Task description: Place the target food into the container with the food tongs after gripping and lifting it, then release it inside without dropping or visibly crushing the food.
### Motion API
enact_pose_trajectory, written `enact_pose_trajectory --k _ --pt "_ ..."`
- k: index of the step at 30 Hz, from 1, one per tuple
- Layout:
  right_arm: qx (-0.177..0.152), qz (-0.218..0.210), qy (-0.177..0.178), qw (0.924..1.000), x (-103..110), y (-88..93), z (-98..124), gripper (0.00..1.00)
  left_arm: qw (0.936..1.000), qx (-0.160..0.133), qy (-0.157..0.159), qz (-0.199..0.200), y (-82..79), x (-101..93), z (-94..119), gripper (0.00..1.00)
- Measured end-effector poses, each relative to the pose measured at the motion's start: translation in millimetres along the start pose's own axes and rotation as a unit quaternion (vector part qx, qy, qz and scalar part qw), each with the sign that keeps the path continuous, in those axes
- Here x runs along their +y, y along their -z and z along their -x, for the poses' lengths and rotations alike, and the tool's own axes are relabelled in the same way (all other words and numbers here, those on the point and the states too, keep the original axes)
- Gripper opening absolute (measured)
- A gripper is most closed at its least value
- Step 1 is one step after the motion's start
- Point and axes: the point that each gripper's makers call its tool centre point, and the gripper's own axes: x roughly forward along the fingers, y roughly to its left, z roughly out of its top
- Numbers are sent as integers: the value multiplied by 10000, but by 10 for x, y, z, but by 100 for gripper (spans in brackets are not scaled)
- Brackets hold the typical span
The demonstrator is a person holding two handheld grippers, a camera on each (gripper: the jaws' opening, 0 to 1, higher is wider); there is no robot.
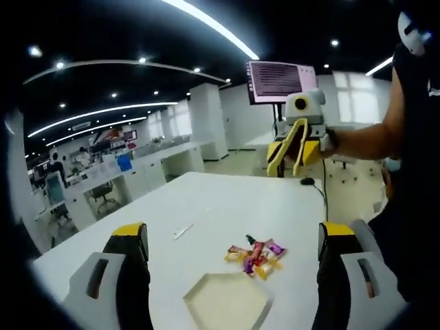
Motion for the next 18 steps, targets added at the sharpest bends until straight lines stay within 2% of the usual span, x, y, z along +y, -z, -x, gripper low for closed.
enact_pose_trajectory --k 2,10,12,14,18 --pt "66 22 43 10000 -17 21 15 27 9999 117 -86 82 93 30 18 99" --pt "309 112 263 9991 -120 151 89 27 9984 12 -557 87 307 135 149 99" --pt "394 144 323 9986 -139 196 109 27 9971 97 -751 51 416 163 189 99" --pt "415 138 353 9984 -142 221 128 27 9964 235 -815 38 563 157 220 99" --pt "508 132 449 9976 -168 311 194 27 9954 167 -932 142 778 88 286 99"
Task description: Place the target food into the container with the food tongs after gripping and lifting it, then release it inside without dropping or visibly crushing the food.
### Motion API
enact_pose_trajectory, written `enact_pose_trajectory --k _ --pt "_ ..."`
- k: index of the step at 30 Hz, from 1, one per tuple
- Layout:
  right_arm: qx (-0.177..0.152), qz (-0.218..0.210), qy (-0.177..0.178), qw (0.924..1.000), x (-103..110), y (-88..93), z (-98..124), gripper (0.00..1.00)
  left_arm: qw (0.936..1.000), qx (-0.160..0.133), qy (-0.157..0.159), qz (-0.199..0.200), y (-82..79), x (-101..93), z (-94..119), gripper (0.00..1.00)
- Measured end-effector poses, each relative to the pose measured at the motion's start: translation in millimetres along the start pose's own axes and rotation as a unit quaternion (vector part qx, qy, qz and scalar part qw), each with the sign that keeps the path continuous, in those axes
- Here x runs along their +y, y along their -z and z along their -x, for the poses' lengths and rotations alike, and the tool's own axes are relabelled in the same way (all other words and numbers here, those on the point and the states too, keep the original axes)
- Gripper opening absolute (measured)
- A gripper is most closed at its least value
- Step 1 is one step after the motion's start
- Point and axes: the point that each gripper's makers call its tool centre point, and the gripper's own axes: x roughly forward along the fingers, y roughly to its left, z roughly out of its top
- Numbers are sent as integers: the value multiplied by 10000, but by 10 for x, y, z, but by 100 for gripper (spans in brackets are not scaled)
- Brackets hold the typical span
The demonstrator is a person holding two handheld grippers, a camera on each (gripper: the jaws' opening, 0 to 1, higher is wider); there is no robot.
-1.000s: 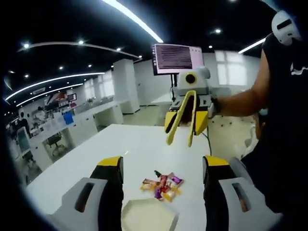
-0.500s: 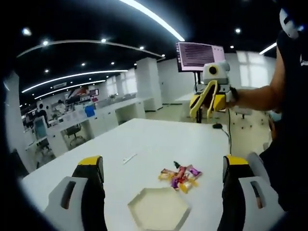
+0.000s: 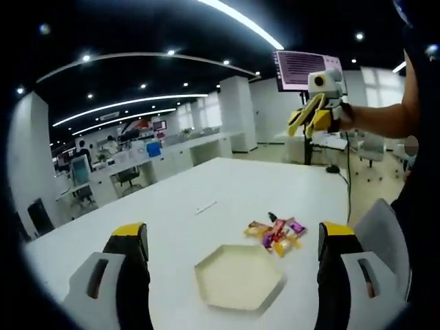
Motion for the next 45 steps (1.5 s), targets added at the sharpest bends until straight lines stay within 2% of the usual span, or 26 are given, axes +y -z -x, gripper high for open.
enact_pose_trajectory --k 6,9,12,14,16,18,21,23,33,36,45 --pt "128 -63 96 9999 -31 112 72 27 9996 130 -245 -24 404 -84 34 100" --pt "224 -48 147 9996 -40 165 91 27 9990 162 -340 249 601 -139 64 100" --pt "283 -56 187 9994 -48 214 104 27 9982 207 -482 283 796 -191 106 100" --pt "335 -50 207 9992 -42 251 113 27 9979 212 -527 309 863 -224 126 100" --pt "361 -58 229 9991 -44 288 125 27 9968 345 -652 303 999 -241 155 100" --pt "417 -60 289 9987 -66 341 140 27 9963 329 -588 539 1088 -321 175 100" --pt "444 -88 332 9984 -81 382 166 27 9964 315 -574 533 1218 -414 202 100" --pt "459 -107 355 9983 -90 399 183 27 9954 311 -455 788 1284 -504 210 100" --pt "538 -98 414 9976 -123 440 212 27 9943 293 -606 832 1345 -590 162 100" --pt "558 -102 415 9975 -130 461 203 27 9932 461 -595 889 1402 -590 142 100" --pt "694 -70 488 9964 -168 580 178 28 9920 476 -781 871 1457 -542 145 100"
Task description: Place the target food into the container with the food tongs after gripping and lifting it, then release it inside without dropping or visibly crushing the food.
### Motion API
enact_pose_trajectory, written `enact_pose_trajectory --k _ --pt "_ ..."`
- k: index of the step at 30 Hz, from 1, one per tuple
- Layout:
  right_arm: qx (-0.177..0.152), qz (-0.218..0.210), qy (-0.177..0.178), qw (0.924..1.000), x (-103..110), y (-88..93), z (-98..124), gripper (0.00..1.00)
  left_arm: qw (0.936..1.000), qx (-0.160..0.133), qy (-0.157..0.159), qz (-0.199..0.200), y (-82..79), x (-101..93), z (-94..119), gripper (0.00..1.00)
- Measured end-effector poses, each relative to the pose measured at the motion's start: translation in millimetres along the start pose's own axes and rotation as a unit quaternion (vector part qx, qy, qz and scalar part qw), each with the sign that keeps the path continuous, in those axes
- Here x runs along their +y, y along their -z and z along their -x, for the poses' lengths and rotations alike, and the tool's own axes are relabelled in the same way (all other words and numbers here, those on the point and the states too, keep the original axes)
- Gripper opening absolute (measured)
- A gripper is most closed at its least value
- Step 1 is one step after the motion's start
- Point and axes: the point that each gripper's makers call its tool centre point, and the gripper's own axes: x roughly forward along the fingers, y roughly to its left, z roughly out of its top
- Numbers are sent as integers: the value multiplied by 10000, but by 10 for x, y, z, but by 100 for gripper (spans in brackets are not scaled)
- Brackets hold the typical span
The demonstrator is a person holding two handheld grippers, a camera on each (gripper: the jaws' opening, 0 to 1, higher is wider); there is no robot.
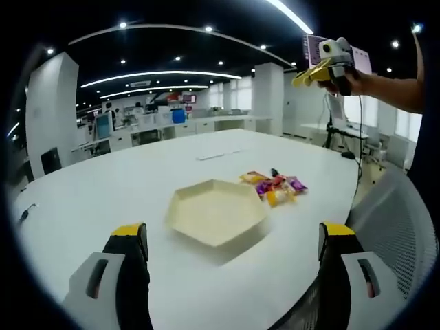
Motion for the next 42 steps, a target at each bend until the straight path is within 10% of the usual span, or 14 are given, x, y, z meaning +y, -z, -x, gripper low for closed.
enact_pose_trajectory --k 42 --pt "659 -222 242 9973 -131 890 -458 28 9997 216 53 -90 97 -39 -55 100"
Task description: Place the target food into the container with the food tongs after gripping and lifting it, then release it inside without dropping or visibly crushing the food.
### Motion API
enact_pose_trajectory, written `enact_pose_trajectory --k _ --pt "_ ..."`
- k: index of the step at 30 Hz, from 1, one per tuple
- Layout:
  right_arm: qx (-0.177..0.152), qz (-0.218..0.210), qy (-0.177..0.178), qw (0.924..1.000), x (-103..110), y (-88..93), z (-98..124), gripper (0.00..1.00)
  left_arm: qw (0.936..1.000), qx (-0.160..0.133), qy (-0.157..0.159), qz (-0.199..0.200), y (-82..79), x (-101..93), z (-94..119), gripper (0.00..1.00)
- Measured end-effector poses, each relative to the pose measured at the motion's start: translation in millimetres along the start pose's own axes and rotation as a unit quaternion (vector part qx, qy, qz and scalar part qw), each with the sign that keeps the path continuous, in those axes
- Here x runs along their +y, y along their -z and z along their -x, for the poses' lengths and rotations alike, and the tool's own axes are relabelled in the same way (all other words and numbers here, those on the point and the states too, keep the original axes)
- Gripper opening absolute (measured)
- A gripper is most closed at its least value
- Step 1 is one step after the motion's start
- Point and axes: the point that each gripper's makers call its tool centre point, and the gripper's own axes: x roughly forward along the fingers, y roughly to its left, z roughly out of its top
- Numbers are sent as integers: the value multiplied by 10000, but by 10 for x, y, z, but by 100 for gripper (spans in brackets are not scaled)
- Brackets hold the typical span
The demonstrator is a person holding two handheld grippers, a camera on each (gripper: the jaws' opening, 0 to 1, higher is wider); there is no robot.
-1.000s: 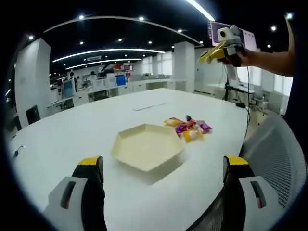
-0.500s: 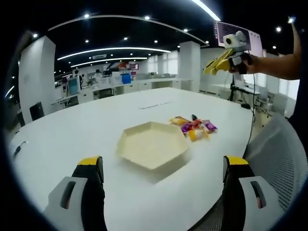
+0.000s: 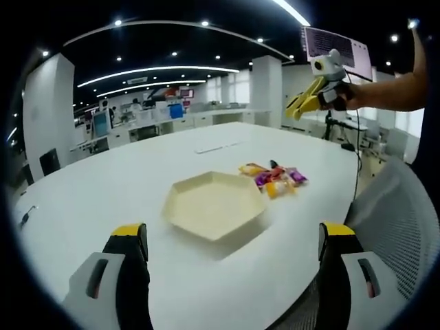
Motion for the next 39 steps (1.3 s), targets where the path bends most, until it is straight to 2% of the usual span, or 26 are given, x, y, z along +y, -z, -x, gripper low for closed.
enact_pose_trajectory --k 16,39 --pt "466 -159 -53 9988 -30 506 -318 28 10000 48 3 7 20 -1 -11 100" --pt "962 -516 -106 9940 -20 1079 -721 28 9999 103 -58 -4 43 24 -15 100"
